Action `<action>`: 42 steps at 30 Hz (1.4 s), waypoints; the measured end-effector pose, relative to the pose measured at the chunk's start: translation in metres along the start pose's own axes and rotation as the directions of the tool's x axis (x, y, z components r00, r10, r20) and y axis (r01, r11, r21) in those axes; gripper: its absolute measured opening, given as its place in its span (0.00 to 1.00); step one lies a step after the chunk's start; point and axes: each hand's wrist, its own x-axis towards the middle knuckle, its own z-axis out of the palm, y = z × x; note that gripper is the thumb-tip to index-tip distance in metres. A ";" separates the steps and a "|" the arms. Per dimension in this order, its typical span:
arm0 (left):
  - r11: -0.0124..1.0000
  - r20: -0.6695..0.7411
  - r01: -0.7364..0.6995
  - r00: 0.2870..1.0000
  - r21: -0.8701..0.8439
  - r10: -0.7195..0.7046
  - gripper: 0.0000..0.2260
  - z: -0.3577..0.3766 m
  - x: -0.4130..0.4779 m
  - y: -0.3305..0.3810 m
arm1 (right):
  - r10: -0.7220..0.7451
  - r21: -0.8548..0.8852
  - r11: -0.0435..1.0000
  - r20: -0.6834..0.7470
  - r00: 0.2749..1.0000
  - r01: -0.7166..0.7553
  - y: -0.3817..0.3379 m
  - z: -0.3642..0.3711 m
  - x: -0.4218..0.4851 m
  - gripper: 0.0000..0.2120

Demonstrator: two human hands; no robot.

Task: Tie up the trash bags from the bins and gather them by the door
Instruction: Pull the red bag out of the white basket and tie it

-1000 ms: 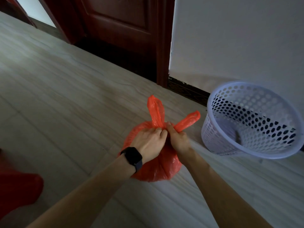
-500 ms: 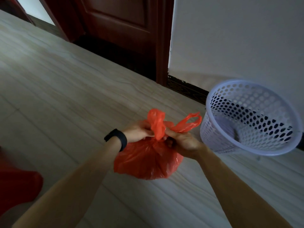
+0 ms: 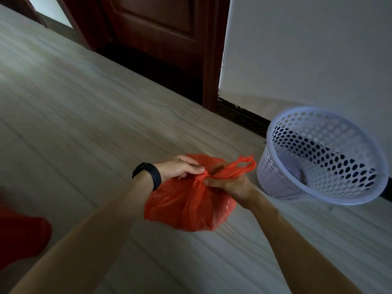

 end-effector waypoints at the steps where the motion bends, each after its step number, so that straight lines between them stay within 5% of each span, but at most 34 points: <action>1: 1.000 -0.007 -0.006 1.000 -0.014 0.006 0.10 0.000 0.000 0.000 | -0.020 -0.062 0.998 -0.035 0.999 0.018 0.000 0.001 0.001 0.14; 7: 0.994 0.036 -0.040 0.998 -0.098 0.043 0.02 0.000 -0.007 0.005 | -0.227 -0.294 0.941 -0.185 0.956 0.166 0.002 0.011 0.006 0.10; 11: 0.994 -0.003 -0.060 0.998 -0.095 0.060 0.06 0.003 -0.005 0.004 | -0.319 -0.389 0.898 -0.250 0.914 0.207 0.005 0.016 0.006 0.08; 15: 0.993 -0.116 -0.066 0.992 -0.102 0.054 0.22 0.012 0.000 -0.007 | -0.323 -0.350 0.917 -0.374 0.869 0.190 0.013 0.021 0.005 0.07; 22: 0.996 -0.101 -0.081 0.991 0.026 0.083 0.14 0.017 -0.012 0.003 | -0.263 -0.195 0.962 -0.467 0.844 0.191 0.012 0.028 0.004 0.09; 32: 0.972 -0.231 -0.155 0.966 -0.174 0.112 0.07 0.032 -0.021 -0.005 | -0.155 0.023 0.983 -0.408 0.900 0.180 -0.002 0.027 -0.005 0.08; 36: 0.974 -0.347 -0.226 0.912 0.026 0.221 0.04 0.040 -0.027 0.002 | -0.082 0.107 0.985 -0.391 0.917 0.133 -0.008 0.028 -0.008 0.06; 42: 0.827 -0.533 -0.234 0.668 0.511 0.519 0.08 0.045 -0.026 0.001 | 0.120 0.385 0.923 -0.320 0.940 0.013 -0.014 0.030 -0.009 0.10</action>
